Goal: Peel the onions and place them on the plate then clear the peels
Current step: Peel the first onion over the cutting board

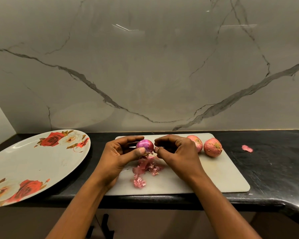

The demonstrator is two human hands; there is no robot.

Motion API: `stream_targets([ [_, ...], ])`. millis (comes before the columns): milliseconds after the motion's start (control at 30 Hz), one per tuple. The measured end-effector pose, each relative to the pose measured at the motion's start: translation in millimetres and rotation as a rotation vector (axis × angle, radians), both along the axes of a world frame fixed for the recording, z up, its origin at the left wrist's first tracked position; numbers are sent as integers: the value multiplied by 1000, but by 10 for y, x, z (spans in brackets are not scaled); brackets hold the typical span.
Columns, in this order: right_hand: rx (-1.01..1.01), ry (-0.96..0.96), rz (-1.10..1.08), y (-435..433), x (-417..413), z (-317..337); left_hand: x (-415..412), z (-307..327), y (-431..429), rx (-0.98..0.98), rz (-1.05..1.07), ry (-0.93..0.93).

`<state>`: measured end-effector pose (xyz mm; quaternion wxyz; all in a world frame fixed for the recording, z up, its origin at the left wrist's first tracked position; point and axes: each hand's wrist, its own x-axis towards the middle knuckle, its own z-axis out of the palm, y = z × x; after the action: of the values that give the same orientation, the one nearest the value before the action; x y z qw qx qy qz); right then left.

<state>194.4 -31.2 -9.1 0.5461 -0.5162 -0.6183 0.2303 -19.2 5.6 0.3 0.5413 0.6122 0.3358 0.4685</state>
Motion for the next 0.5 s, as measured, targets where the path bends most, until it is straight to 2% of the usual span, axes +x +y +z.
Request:
stream_targets([
  [133,-122,193,166,-32,-26,42,-6,-10,-9,11,-26,-5],
  [500,-56,125,121,-41,-14,79,-19,1,-12,-9,-61,-27],
])
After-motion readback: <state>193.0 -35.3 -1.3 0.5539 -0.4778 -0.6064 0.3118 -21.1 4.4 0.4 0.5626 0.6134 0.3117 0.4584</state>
